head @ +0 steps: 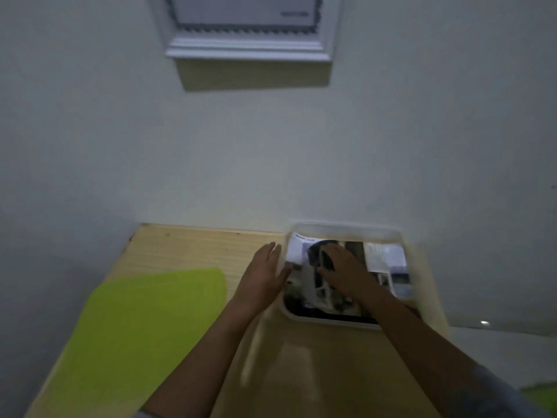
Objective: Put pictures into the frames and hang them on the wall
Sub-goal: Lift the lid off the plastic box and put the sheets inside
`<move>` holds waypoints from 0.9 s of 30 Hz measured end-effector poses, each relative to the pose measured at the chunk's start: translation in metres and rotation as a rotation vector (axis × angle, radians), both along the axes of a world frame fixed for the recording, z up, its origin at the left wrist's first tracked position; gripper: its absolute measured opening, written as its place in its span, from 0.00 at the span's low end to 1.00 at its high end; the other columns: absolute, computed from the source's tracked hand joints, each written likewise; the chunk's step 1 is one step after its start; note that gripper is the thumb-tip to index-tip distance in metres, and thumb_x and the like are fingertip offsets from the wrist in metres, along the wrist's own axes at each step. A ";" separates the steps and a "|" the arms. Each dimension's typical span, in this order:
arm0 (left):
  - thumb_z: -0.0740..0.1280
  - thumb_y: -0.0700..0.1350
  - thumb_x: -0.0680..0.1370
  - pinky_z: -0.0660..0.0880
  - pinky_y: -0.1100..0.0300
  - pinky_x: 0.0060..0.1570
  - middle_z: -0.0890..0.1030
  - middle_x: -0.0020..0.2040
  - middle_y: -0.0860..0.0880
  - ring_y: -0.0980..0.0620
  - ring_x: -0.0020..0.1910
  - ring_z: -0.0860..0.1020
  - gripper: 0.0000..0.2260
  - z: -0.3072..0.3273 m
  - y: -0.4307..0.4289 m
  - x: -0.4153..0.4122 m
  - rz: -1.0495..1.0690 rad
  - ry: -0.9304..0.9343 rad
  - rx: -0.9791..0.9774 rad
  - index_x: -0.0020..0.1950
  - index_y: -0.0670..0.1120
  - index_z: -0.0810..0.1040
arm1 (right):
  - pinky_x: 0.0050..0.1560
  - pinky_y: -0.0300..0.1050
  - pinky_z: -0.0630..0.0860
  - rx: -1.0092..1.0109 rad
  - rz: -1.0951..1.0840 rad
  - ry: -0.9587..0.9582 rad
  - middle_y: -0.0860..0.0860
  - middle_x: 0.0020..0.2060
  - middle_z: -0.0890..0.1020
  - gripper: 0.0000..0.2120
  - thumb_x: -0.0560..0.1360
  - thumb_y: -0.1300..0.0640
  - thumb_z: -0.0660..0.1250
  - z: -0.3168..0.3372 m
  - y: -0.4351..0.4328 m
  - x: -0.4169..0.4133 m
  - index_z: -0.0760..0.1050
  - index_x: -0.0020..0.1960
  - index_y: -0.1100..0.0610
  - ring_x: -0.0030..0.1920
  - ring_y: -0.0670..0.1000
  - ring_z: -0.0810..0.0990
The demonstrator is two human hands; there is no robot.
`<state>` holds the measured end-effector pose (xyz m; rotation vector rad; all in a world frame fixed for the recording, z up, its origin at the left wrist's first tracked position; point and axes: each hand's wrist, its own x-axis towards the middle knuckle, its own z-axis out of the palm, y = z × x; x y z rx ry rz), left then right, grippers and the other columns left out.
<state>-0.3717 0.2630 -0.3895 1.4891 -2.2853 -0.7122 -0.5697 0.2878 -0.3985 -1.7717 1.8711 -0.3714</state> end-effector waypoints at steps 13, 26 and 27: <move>0.55 0.62 0.74 0.64 0.42 0.64 0.67 0.66 0.29 0.31 0.64 0.67 0.37 -0.067 0.062 0.349 0.644 -0.184 0.176 0.68 0.32 0.66 | 0.62 0.47 0.66 0.136 -0.132 -0.082 0.62 0.65 0.70 0.31 0.73 0.44 0.62 -0.036 0.056 0.257 0.66 0.67 0.64 0.64 0.60 0.69; 0.70 0.50 0.73 0.64 0.47 0.62 0.67 0.67 0.32 0.35 0.66 0.66 0.33 -0.086 0.071 0.374 0.679 0.073 0.274 0.68 0.31 0.64 | 0.62 0.50 0.63 0.076 -0.421 -0.122 0.62 0.67 0.65 0.28 0.71 0.62 0.68 -0.057 0.071 0.313 0.62 0.68 0.67 0.66 0.61 0.62; 0.72 0.49 0.72 0.65 0.47 0.62 0.67 0.67 0.33 0.36 0.66 0.66 0.34 -0.084 0.069 0.376 0.702 0.106 0.281 0.69 0.32 0.64 | 0.62 0.50 0.63 0.061 -0.419 -0.119 0.62 0.66 0.66 0.28 0.70 0.62 0.68 -0.057 0.070 0.313 0.63 0.67 0.67 0.66 0.61 0.63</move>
